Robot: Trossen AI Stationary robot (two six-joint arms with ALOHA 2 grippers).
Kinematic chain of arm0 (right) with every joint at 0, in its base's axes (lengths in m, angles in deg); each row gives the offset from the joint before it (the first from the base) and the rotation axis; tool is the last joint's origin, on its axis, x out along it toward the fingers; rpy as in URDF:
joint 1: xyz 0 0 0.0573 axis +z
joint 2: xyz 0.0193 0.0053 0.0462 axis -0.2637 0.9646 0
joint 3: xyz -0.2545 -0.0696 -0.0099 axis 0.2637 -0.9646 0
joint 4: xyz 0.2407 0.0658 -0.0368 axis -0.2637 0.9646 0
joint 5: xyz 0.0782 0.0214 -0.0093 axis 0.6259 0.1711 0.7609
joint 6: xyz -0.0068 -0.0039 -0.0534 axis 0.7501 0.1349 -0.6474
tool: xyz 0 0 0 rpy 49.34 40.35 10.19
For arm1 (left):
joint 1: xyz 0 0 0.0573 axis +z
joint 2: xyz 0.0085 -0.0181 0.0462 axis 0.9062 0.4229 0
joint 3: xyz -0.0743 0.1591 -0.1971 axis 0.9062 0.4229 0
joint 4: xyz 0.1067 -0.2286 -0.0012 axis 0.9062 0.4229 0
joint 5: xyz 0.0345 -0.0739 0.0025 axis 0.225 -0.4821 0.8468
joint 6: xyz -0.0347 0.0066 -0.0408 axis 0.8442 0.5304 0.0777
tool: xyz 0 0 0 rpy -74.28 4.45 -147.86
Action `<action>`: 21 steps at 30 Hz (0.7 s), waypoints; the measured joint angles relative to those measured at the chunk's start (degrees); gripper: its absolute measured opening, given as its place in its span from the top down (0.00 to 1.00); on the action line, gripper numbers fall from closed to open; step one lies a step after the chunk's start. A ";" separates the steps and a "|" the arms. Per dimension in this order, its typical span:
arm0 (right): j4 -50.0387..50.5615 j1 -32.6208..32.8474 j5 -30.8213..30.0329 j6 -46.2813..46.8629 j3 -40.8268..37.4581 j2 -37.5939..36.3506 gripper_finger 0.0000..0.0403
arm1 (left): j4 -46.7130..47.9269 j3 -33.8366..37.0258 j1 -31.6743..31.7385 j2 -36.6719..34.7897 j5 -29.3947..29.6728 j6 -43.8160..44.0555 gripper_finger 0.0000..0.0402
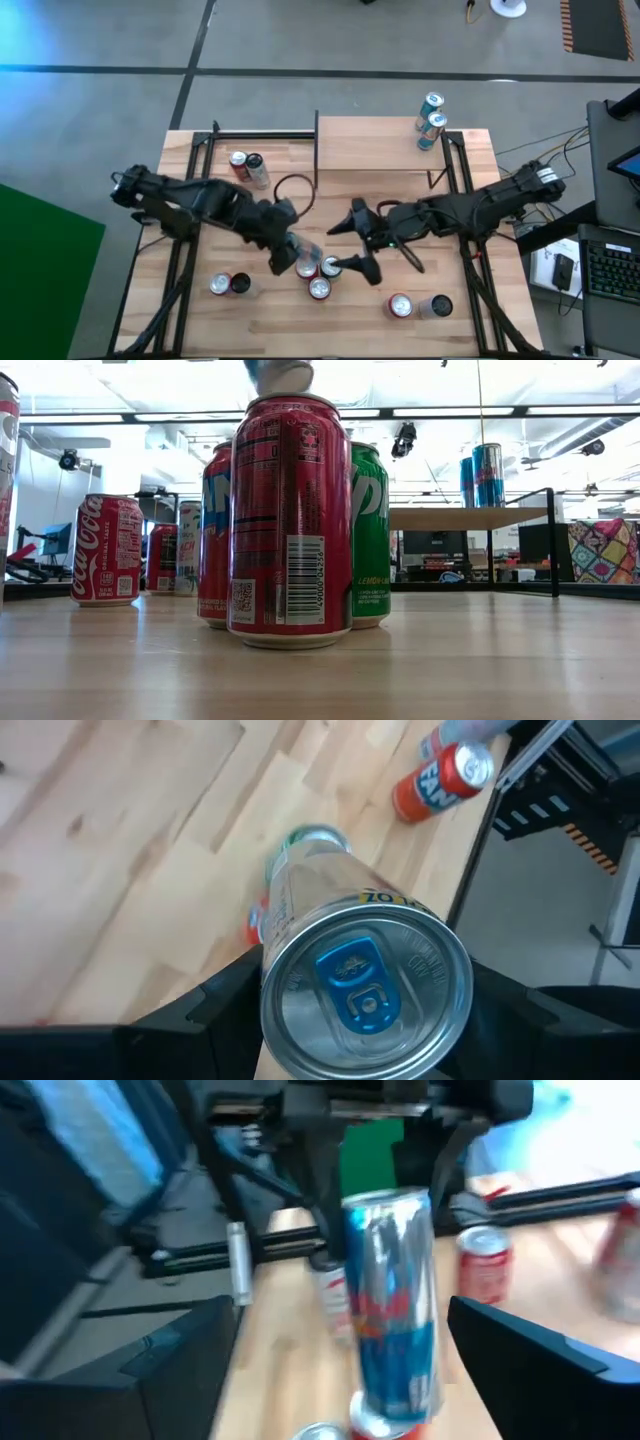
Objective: Place canned beverage on shelf
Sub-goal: Put the blue soda can on the shelf aligned with the other blue soda cans
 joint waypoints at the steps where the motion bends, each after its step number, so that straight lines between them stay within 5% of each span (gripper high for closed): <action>1: 1.77 -0.32 -0.49 -0.40 1.50 1.09 0.09 | 0.01 -0.03 0.57 0.00 -0.17 -0.95 0.41; 21: 17.39 -6.41 4.39 -0.51 20.85 18.24 0.12 | -0.63 -0.03 3.12 0.00 -3.18 -8.19 0.41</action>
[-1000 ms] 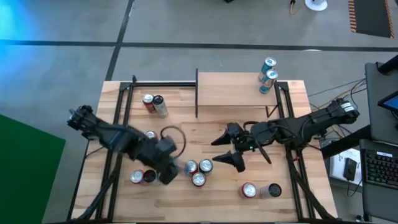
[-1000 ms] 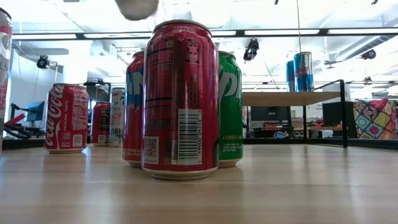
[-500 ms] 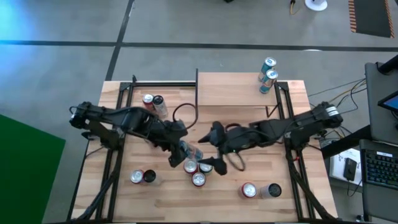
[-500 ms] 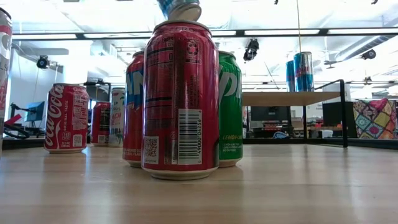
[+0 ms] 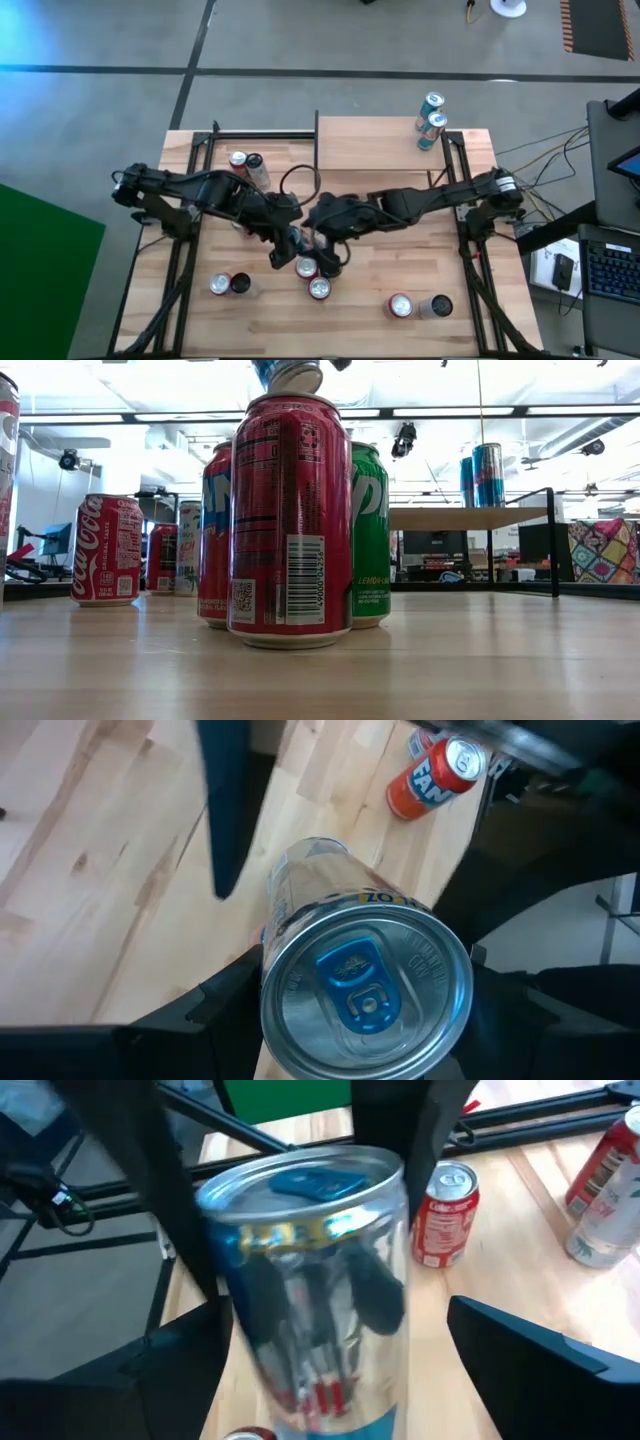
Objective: Place canned beverage on shelf
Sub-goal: Put the blue soda can on the shelf aligned with the other blue soda cans
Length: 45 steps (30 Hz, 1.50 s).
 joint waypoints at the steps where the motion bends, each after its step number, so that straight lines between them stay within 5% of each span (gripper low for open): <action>1: 0.20 0.00 0.03 -0.01 0.16 0.26 0.14 | 0.02 0.00 0.00 -0.01 -0.13 -0.29 0.41; 13: 0.43 -1.08 0.03 0.37 -0.35 -0.19 0.42 | 0.74 0.00 1.09 -0.56 -0.78 -3.65 0.39; 20: -1.19 -1.72 -6.04 0.20 -1.84 -3.95 0.44 | -0.44 0.01 3.21 -3.23 1.12 -6.24 0.29; 28: -5.24 -4.48 -17.41 -0.85 -14.70 -18.49 0.44 | -0.87 -2.12 3.52 -8.27 16.43 -9.14 0.26; 37: -14.49 -4.42 -28.70 3.28 -39.52 -41.16 0.44 | -1.00 -1.40 3.48 -9.59 22.25 -10.06 0.30; 45: -13.90 -4.78 -39.65 1.77 -50.86 -56.60 0.44 | -1.18 -1.31 4.02 -7.47 22.70 -10.89 0.31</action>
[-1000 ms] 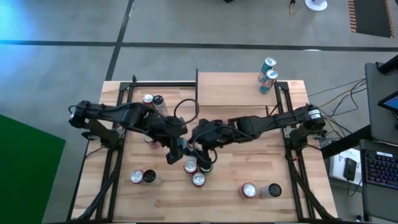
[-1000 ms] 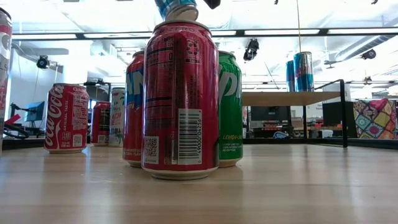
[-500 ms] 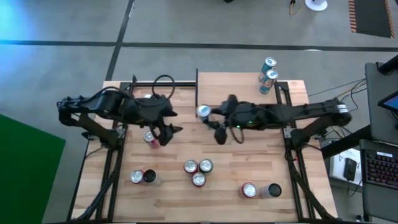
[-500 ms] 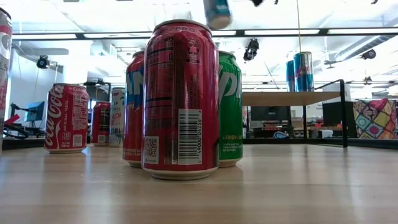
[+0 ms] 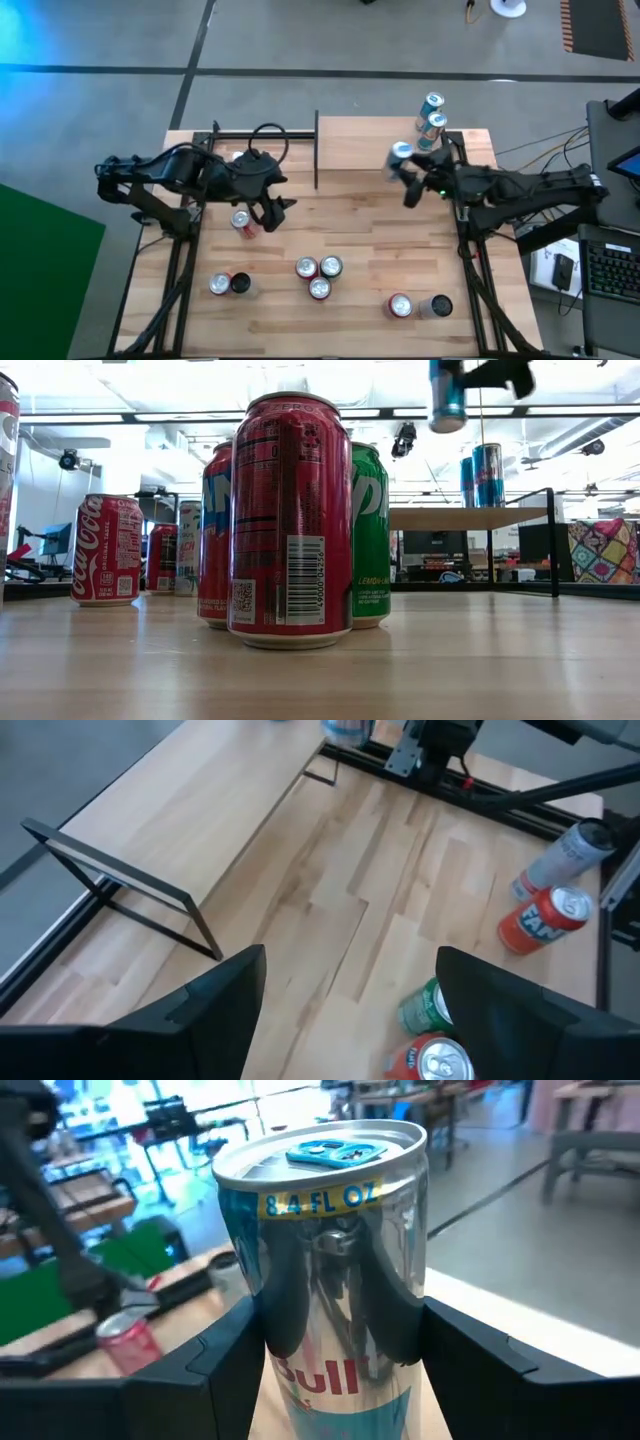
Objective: Place canned beverage on shelf
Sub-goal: Put the blue soda can on the shelf aligned with the other blue soda cans
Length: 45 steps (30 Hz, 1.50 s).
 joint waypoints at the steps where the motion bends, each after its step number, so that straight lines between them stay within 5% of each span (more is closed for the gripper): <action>1: 1.01 -0.09 -0.53 -0.18 -0.92 -1.67 0.44 | 0.00 0.00 0.07 0.22 0.11 0.06 0.31; 17: 25.98 -0.74 -15.50 5.12 -5.59 -20.06 0.44 | -0.31 0.00 4.82 1.02 0.68 0.21 0.31; 26: 23.80 -0.79 -16.57 7.65 -14.54 -32.77 0.44 | -3.68 0.00 5.20 1.02 0.68 0.24 0.31; 39: 14.28 -3.77 -17.61 8.25 -19.46 -27.87 0.44 | -4.79 0.00 6.58 1.02 0.72 0.22 0.31; 45: 8.20 -7.88 -13.45 4.07 -19.44 -23.05 0.44 | -5.44 0.00 6.60 1.02 1.13 -1.22 0.31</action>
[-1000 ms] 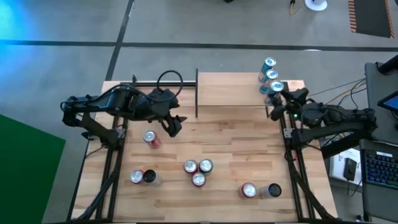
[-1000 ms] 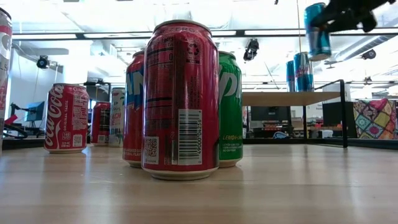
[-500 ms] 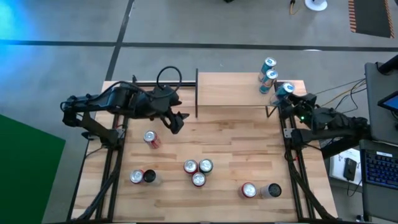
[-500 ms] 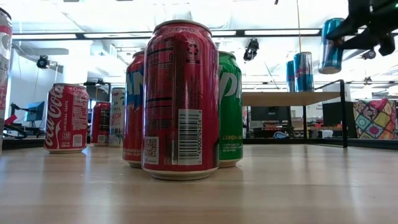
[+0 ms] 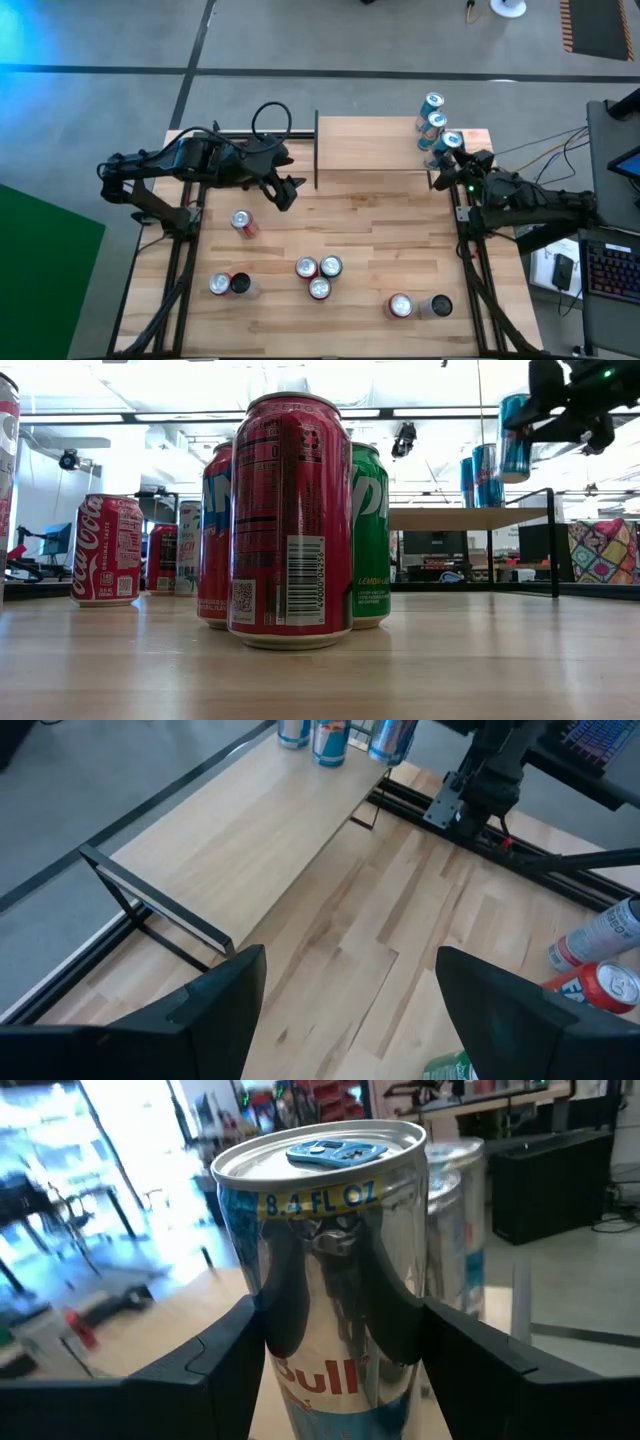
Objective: Place canned beverage on shelf
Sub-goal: Put the blue soda can on the shelf aligned with the other blue soda cans
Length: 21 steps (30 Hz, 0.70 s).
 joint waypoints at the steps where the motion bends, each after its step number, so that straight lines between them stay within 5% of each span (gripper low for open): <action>1: 0.73 -1.04 1.03 0.09 0.00 0.45 0.44 | 0.04 0.00 0.00 0.00 -0.01 -0.05 0.31; 16: 0.57 -21.18 22.46 -3.58 -0.81 3.90 0.44 | 0.12 0.00 0.13 0.00 0.74 -2.01 0.31; 21: -1.22 -22.88 24.26 -5.48 -1.14 4.89 0.44 | 0.15 0.00 0.20 0.00 0.92 -1.99 0.31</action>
